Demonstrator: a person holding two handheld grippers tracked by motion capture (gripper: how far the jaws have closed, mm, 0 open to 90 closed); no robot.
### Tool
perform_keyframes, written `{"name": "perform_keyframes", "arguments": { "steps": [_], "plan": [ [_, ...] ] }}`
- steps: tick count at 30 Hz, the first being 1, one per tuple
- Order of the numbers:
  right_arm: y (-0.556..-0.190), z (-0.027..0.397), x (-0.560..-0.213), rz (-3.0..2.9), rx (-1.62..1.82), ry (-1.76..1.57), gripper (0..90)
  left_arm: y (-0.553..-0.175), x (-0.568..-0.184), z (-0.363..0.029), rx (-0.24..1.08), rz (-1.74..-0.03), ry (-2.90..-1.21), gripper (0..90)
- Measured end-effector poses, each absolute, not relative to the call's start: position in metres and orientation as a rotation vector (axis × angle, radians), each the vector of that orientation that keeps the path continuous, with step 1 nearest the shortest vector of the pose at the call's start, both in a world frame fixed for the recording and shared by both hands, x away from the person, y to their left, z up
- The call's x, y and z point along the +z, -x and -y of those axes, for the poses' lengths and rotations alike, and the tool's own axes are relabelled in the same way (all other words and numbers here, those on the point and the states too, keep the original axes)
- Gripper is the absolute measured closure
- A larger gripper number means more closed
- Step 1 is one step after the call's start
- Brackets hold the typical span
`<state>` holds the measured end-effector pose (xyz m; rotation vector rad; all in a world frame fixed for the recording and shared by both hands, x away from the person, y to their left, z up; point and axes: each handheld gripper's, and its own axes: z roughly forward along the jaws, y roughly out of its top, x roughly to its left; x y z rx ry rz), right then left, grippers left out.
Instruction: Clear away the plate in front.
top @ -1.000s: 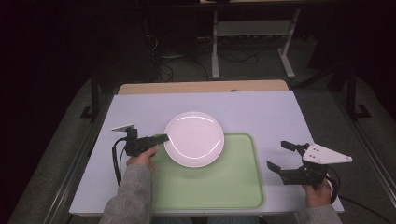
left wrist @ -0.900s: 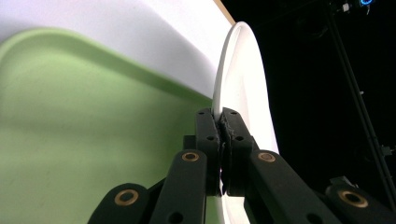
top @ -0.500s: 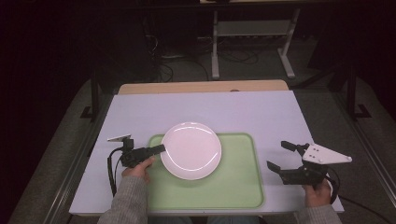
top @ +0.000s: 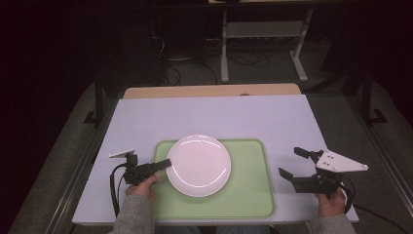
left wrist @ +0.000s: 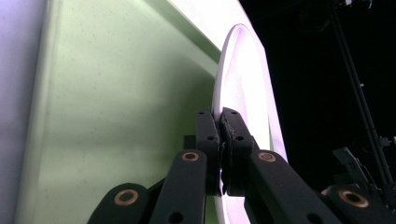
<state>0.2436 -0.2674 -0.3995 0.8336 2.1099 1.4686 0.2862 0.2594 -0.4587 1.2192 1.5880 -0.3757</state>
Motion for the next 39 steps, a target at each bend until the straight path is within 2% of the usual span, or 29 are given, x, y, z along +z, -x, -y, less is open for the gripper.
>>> {"name": "perform_keyframes", "arguments": {
  "steps": [31, 39],
  "plan": [
    [-0.243, 0.265, -0.399, -2.117, 1.451, -0.817, 13.2, -0.281, -0.469, -0.249, -0.398, -1.639, -1.233, 87.3],
    [-0.242, 0.266, -0.399, -2.111, 1.454, -0.815, 13.2, -0.279, -0.471, -0.245, -0.375, -1.665, -1.289, 85.6]
  ]
}}
